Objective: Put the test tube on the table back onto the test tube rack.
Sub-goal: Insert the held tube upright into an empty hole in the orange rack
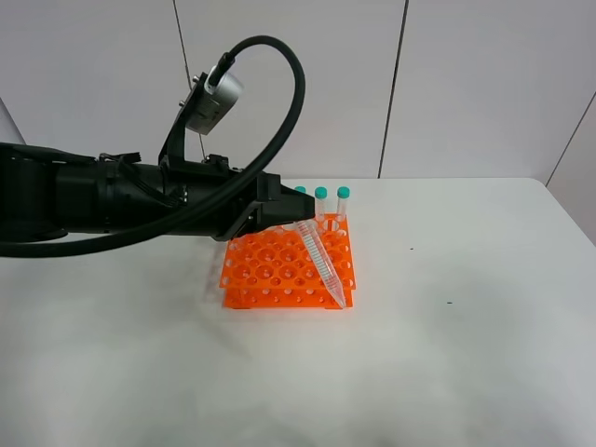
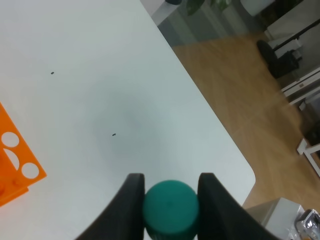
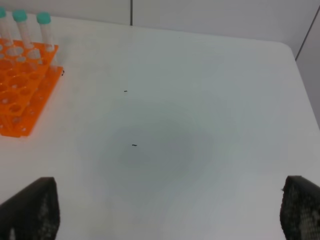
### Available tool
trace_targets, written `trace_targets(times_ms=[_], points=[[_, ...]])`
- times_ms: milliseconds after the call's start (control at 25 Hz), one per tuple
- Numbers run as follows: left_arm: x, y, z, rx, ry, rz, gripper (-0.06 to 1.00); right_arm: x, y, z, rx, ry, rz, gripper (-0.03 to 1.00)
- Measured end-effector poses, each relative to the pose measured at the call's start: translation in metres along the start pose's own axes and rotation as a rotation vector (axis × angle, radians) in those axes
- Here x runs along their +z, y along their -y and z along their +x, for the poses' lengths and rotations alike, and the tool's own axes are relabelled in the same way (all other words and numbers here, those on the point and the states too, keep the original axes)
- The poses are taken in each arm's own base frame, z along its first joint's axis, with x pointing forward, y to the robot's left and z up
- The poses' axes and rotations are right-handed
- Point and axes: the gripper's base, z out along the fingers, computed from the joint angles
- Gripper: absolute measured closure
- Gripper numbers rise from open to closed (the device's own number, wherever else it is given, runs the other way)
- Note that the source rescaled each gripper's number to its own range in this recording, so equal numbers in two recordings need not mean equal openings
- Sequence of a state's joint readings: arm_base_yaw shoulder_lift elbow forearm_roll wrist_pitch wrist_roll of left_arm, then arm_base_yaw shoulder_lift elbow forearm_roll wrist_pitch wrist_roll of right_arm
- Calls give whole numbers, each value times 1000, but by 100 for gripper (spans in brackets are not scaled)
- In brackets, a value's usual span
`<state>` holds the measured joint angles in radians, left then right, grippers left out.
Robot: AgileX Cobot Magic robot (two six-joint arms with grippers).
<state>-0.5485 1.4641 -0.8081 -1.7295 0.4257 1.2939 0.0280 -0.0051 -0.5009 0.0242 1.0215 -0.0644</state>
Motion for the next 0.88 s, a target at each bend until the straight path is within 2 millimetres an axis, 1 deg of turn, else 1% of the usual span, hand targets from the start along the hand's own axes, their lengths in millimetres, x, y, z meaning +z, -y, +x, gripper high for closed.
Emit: trace_targets(times_ms=[80,200,280,440,600,720,880], points=[[-3,2,-2,6,10,5,94,0,0,0,0,0,0,-1],[-16,12,-9,27,54,25,94,0,0,0,0,0,0,-1],[-28,20,-14,39,93,44,94,0,0,0,0,0,0,-1],[-58,41,-25,64,186,94,94,0,0,0,0,0,0,-1],[-83,55,-30,100,262,124,94,0,0,0,0,0,0,-1],[-92,57,-32,147,284,100,94,0,0,0,0,0,0,-1],[-92,52,-31,253,274,16,94,0,0,0,0,0,0,-1]])
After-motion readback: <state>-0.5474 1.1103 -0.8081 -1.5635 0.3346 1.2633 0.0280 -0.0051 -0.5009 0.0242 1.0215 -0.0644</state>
